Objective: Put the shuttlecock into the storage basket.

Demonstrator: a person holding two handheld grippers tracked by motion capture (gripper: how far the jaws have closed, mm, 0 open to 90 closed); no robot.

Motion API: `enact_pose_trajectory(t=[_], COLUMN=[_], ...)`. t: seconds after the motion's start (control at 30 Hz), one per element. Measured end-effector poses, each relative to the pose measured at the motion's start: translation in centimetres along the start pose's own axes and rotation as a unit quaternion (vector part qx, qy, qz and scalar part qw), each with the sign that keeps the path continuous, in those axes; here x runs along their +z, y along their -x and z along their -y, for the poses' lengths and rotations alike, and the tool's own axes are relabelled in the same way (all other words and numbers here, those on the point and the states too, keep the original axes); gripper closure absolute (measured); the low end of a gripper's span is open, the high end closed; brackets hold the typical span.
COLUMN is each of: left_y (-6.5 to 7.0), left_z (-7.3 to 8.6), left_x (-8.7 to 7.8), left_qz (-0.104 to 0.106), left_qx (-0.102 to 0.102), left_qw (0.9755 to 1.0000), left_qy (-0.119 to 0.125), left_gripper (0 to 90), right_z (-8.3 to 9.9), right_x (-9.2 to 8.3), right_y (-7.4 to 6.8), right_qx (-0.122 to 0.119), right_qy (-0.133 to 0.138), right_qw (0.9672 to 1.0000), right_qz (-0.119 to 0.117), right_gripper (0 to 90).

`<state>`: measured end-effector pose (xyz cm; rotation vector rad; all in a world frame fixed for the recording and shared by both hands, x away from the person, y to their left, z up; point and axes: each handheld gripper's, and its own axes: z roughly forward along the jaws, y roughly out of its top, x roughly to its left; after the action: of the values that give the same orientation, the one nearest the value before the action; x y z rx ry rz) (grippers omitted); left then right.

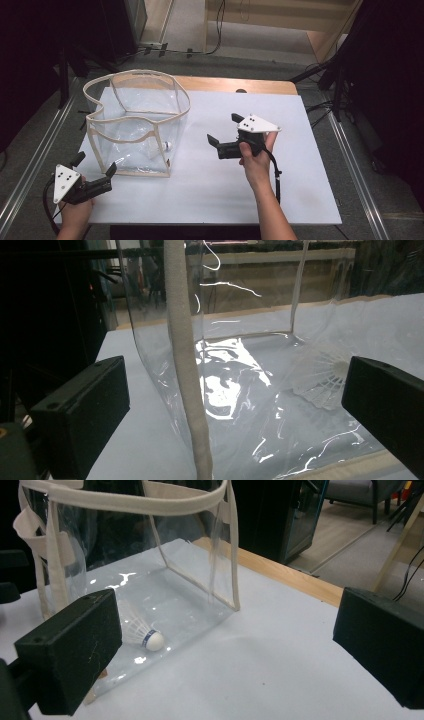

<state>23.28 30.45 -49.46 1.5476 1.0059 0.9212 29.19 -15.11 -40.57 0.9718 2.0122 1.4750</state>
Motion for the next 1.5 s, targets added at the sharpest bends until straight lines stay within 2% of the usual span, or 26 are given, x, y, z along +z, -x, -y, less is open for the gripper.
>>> enact_pose_trajectory(t=[0.23,0.83,1.17,1.5], left_y=[0.0,0.1,0.1,0.1], left_z=[0.0,0.0,0.0,0.1], left_x=[0.0,0.0,0.0,0.0], left_qz=[0.000,-0.002,-0.002,-0.002], left_qx=[0.000,0.001,0.001,0.001], left_qw=[1.0000,1.0000,1.0000,1.0000], left_qy=[0.000,0.000,0.000,0.001], left_gripper=[0.0,0.0,0.0,0.0], right_z=[1.4,5.3,7.6,9.4], right_x=[-1.0,-4.8,-6.6,-8.4], right_y=[0.7,3.3,4.7,5.9], right_qx=[0.005,0.017,0.025,0.044], right_qy=[0.001,-0.002,-0.009,-0.013], right_qw=[0.9999,0.9988,0.9975,0.9956], right_qz=[0.010,0.045,0.066,0.082], right_gripper=[0.0,0.0,0.0,0.0])
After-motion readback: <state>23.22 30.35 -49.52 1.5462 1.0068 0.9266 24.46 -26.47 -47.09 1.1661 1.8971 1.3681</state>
